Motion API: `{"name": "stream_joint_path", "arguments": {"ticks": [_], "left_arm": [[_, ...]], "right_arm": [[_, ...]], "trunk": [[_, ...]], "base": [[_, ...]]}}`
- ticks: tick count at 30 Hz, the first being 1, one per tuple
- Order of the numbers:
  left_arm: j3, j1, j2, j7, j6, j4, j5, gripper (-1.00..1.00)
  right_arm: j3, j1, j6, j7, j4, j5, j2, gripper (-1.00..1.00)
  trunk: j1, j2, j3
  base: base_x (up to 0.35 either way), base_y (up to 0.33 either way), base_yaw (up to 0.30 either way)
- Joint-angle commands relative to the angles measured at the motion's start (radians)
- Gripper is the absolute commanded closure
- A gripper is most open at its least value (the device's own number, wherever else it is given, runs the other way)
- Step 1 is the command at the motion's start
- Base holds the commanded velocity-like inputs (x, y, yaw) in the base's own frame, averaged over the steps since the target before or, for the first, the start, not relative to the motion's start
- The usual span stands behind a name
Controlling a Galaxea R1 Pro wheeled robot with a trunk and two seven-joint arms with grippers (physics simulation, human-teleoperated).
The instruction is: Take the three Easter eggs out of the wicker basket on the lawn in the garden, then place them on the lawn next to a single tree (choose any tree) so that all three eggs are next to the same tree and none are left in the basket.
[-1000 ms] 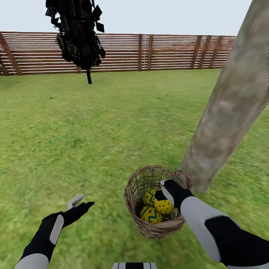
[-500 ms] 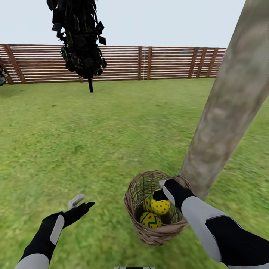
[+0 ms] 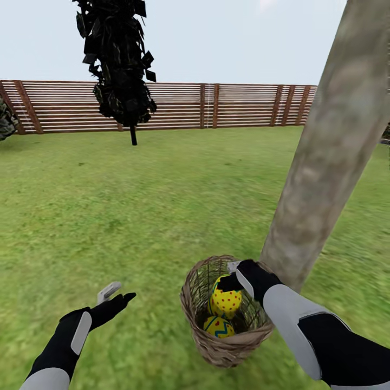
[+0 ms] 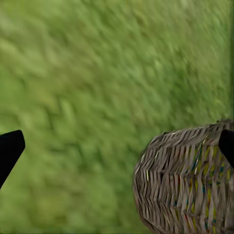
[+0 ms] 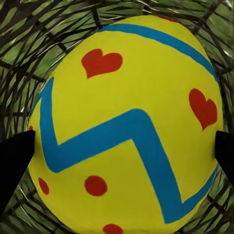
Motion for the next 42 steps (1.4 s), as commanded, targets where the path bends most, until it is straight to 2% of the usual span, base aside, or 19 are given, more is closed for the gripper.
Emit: {"name": "stream_joint_path", "arguments": {"ticks": [1, 10, 30, 33, 34, 40, 42], "left_arm": [[0.003, 0.000, 0.000, -0.003, 0.008, -0.001, 0.003, -1.00], [0.005, -0.001, 0.002, -0.003, 0.008, -0.001, 0.004, -1.00], [0.005, 0.000, 0.002, -0.001, 0.007, 0.008, 0.003, -1.00], [0.006, -0.001, 0.002, -0.001, 0.006, 0.032, 0.003, -1.00], [0.006, 0.000, 0.002, -0.001, 0.006, 0.033, 0.003, -1.00], [0.006, 0.000, 0.002, -0.001, 0.006, 0.033, 0.003, -1.00], [0.006, 0.000, 0.002, -0.001, 0.006, 0.033, 0.003, -1.00]], "right_arm": [[0.008, 0.000, 0.005, 0.001, -0.001, -0.005, -0.001, 1.00], [0.007, 0.000, 0.007, 0.003, -0.001, -0.005, -0.001, 1.00], [0.004, 0.000, 0.004, 0.003, -0.003, -0.006, -0.001, 1.00], [0.002, 0.000, 0.004, 0.112, -0.003, -0.005, -0.003, 1.00], [0.002, 0.000, 0.004, 0.128, -0.003, -0.005, -0.004, 1.00], [-0.002, 0.000, 0.004, 0.154, -0.016, -0.007, -0.006, 1.00], [-0.002, 0.000, 0.004, 0.195, -0.043, -0.007, -0.013, 1.00]], "trunk": [[-0.001, 0.000, 0.003], [-0.005, 0.003, 0.038], [-0.082, 0.143, 0.100], [-0.093, 0.164, 0.110], [-0.097, 0.171, 0.113], [-0.120, 0.213, 0.132], [-0.128, 0.227, 0.138]], "base": [[0.000, 0.000, 0.000], [-0.005, 0.000, 0.000], [-0.130, 0.009, 0.000], [0.000, 0.000, 0.000], [0.000, 0.000, 0.000], [0.000, 0.000, 0.000], [0.000, 0.000, 0.000]]}}
